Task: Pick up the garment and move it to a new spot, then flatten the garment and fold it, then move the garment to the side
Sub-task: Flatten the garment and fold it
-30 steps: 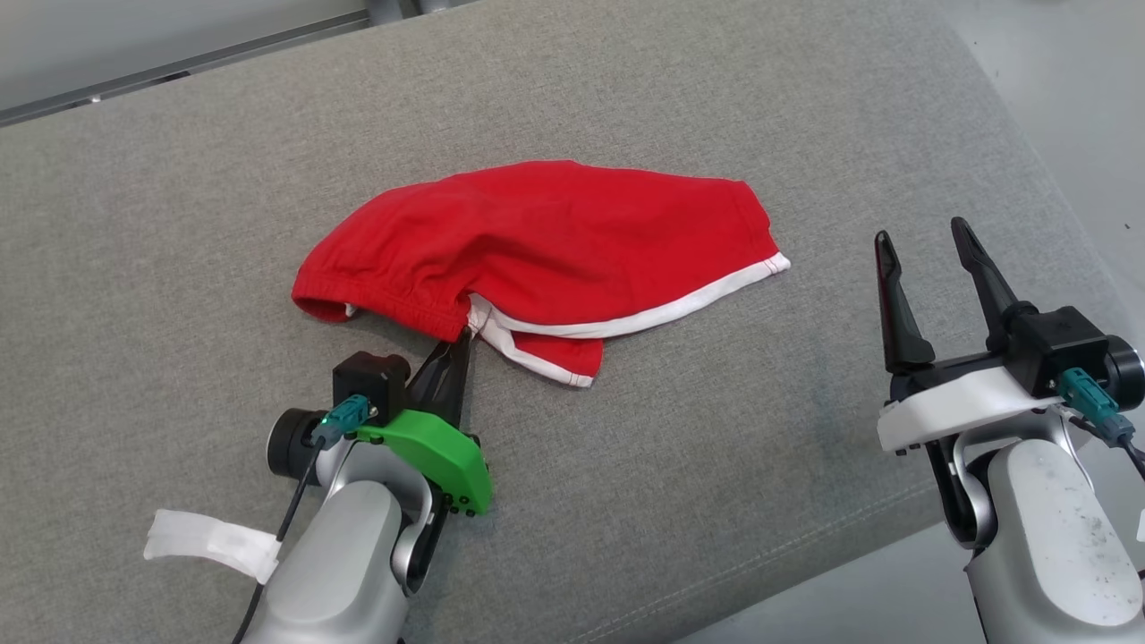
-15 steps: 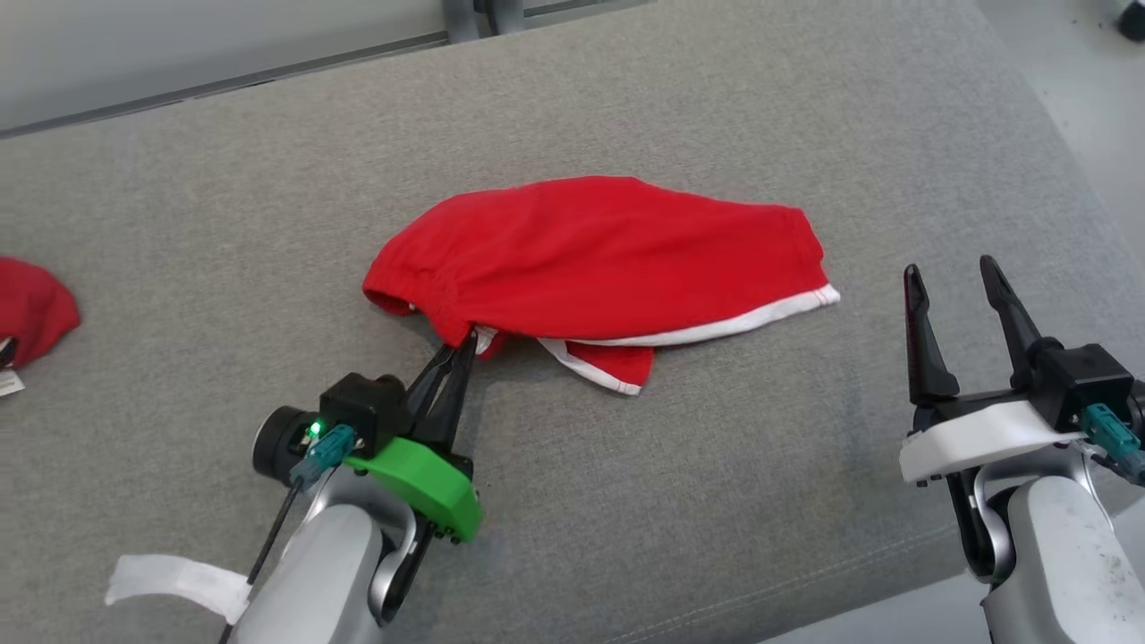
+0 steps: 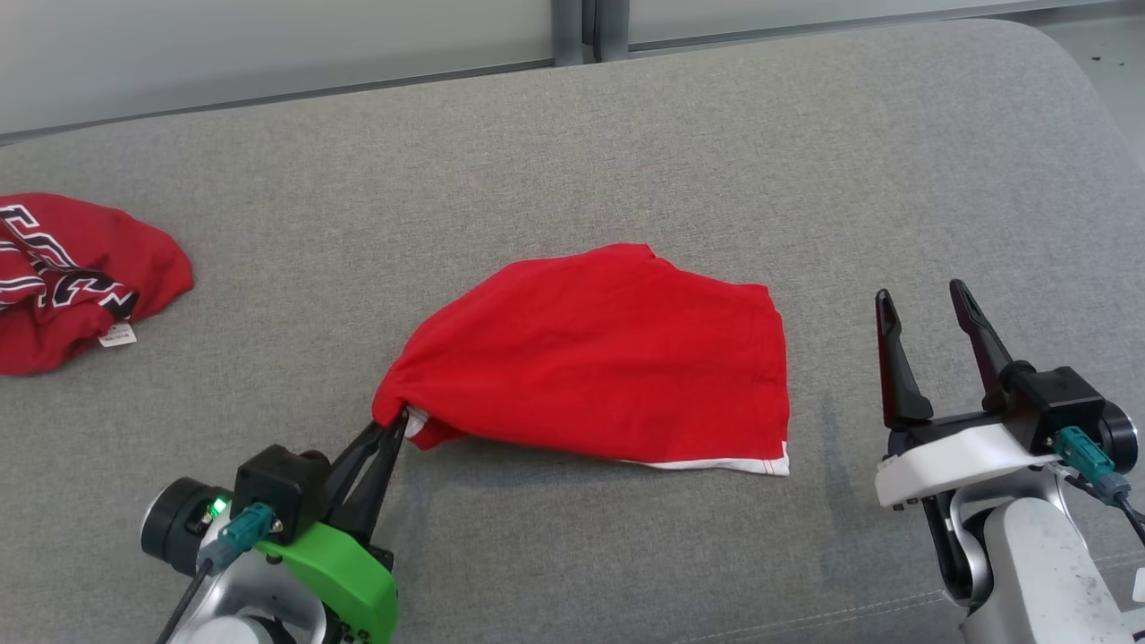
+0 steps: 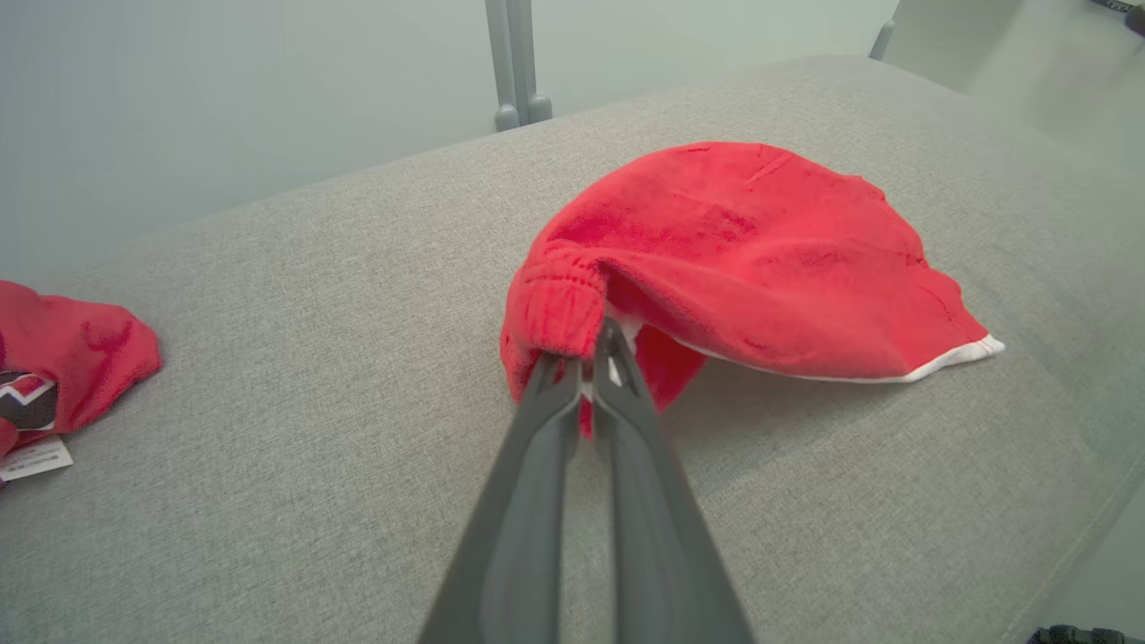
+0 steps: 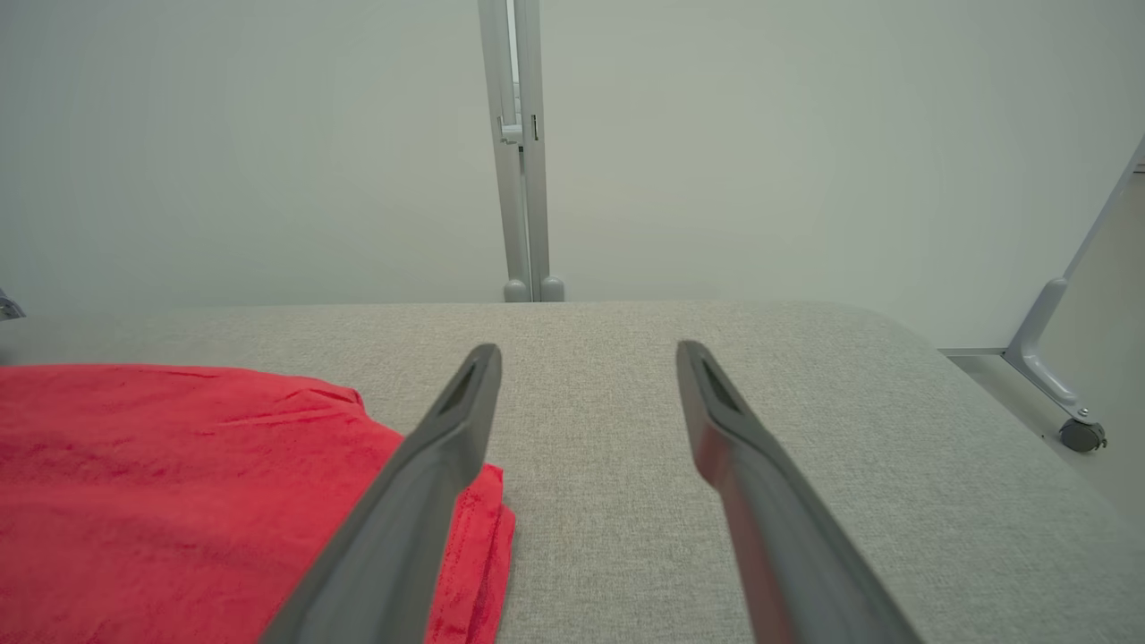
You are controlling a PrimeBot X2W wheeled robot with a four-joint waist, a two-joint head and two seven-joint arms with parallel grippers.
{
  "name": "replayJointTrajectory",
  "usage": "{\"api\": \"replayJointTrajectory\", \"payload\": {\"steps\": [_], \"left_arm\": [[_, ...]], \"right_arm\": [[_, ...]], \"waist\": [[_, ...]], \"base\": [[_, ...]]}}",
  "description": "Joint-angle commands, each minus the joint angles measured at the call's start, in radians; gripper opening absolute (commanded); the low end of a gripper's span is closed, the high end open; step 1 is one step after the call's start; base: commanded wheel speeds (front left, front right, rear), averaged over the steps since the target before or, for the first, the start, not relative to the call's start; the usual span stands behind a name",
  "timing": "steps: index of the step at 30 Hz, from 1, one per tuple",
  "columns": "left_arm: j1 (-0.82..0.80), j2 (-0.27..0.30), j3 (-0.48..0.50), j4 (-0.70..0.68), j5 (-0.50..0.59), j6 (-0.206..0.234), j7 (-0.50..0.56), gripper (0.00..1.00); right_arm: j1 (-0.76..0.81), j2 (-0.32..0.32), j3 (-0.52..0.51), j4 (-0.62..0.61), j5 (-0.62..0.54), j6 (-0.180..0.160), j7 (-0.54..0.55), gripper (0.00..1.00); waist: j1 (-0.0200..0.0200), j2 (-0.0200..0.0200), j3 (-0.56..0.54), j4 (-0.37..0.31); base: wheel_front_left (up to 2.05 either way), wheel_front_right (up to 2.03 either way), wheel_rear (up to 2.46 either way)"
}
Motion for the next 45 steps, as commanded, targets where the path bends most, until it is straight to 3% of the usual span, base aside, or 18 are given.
{"api": "replayJointTrajectory", "payload": {"steps": [1,5,9,17,26,36,37,38,39,40,45], "left_arm": [[0.031,0.013,-0.002,-0.032,-0.009,0.012,0.024,0.0],[0.082,0.039,0.002,-0.096,-0.032,0.03,0.091,0.0],[0.068,0.03,0.024,-0.057,-0.067,0.034,0.094,0.0],[-0.1,-0.027,0.037,0.229,-0.105,-0.011,0.055,0.0],[-0.295,-0.03,0.041,0.555,-0.093,-0.045,0.003,0.0],[-0.362,-0.029,0.036,0.737,-0.105,-0.062,-0.051,0.0],[-0.365,-0.034,0.036,0.743,-0.107,-0.063,-0.066,0.07],[-0.366,-0.04,0.035,0.744,-0.11,-0.065,-0.087,0.42],[-0.365,-0.047,0.035,0.741,-0.111,-0.067,-0.106,0.85],[-0.36,-0.052,0.035,0.738,-0.113,-0.067,-0.123,1.0],[-0.302,-0.067,0.038,0.705,-0.12,-0.057,-0.195,1.0]], "right_arm": [[0.013,0.001,0.004,-0.002,0.004,0.0,-0.004,1.0],[0.012,0.008,0.012,-0.003,0.011,0.0,-0.004,1.0],[0.005,0.008,0.017,0.004,0.012,0.0,-0.004,1.0],[-0.033,0.008,0.04,0.008,0.012,0.0,-0.004,1.0],[-0.067,0.005,0.058,0.014,0.01,0.0,-0.004,1.0],[-0.06,0.005,0.045,0.022,0.004,0.0,-0.004,1.0],[-0.056,0.005,0.044,0.024,0.002,0.0,-0.004,1.0],[-0.051,0.005,0.043,0.025,0.0,0.0,-0.004,1.0],[-0.046,0.003,0.044,0.026,-0.001,0.0,-0.004,1.0],[-0.041,0.001,0.045,0.026,-0.001,0.0,-0.004,1.0],[0.002,-0.01,0.067,0.024,-0.004,0.0,-0.004,1.0]], "waist": [[0.0,0.0,0.001,0.0],[0.0,0.0,0.012,-0.01],[0.0,0.0,0.023,-0.028],[0.0,0.0,0.057,-0.073],[0.0,0.0,0.098,-0.113],[0.0,0.0,0.099,-0.108],[0.0,0.0,0.096,-0.104],[0.0,0.0,0.092,-0.1],[0.0,0.0,0.087,-0.095],[0.0,0.0,0.082,-0.091],[0.0,0.0,0.046,-0.066]], "base": [[0.0,0.0,0.0],[0.0,0.0,0.0],[0.0,0.0,0.0],[0.0,0.0,0.0],[0.0,0.0,0.0],[0.0,0.0,0.0],[0.0,0.0,0.0],[0.0,0.0,0.0],[0.0,0.0,0.0],[0.0,0.0,0.0],[0.0,0.0,0.0]]}}
